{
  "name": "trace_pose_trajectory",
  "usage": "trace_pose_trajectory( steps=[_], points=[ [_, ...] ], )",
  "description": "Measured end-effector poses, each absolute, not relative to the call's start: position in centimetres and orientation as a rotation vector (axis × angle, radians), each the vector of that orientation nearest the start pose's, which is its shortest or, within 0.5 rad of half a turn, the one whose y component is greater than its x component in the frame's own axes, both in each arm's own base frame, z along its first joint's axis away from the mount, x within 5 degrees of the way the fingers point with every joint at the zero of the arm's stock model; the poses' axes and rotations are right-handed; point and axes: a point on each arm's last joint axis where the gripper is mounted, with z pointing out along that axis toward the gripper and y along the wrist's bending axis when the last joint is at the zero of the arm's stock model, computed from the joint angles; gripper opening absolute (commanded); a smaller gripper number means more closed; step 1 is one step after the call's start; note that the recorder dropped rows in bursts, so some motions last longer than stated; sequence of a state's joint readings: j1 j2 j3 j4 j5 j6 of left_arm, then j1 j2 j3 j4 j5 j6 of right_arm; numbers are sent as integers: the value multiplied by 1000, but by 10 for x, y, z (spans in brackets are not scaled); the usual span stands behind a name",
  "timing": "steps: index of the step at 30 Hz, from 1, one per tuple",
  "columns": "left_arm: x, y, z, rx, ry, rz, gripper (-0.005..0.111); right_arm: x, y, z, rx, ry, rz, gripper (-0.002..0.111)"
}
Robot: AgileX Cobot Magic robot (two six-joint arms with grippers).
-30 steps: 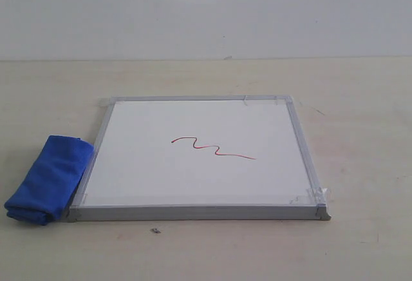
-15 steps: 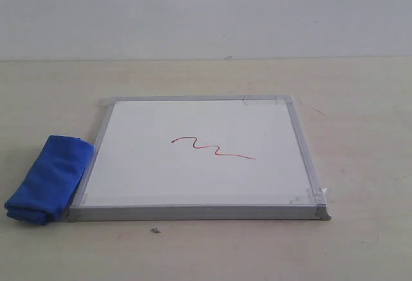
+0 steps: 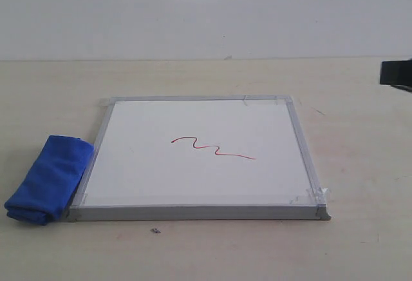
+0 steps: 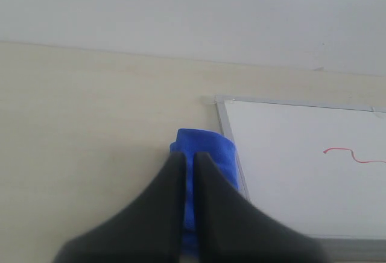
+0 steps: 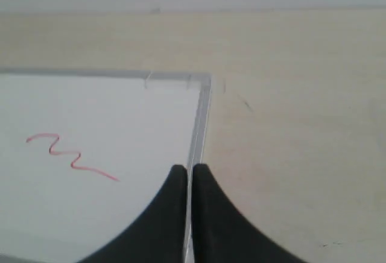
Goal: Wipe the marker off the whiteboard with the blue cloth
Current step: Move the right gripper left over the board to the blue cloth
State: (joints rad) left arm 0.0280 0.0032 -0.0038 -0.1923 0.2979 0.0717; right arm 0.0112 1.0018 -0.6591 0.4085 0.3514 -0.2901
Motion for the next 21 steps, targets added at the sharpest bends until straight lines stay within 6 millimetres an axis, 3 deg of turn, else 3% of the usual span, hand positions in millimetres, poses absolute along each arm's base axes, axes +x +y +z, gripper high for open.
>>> trace_pose_trajectory(
  steps=[4, 7, 14, 21],
  points=[
    [55, -4, 188, -84, 1775, -111, 4, 236, 26, 291, -96, 2251, 288, 0],
    [55, -4, 188, -84, 1775, -111, 4, 257, 49, 290, -298, 2278, 368, 0],
    [55, -4, 188, -84, 1775, -111, 4, 276, 148, 292, -708, 2201, 548, 0],
    [55, -4, 188, -84, 1775, -111, 4, 280, 244, 266, -973, 2190, 663, 0]
  ],
)
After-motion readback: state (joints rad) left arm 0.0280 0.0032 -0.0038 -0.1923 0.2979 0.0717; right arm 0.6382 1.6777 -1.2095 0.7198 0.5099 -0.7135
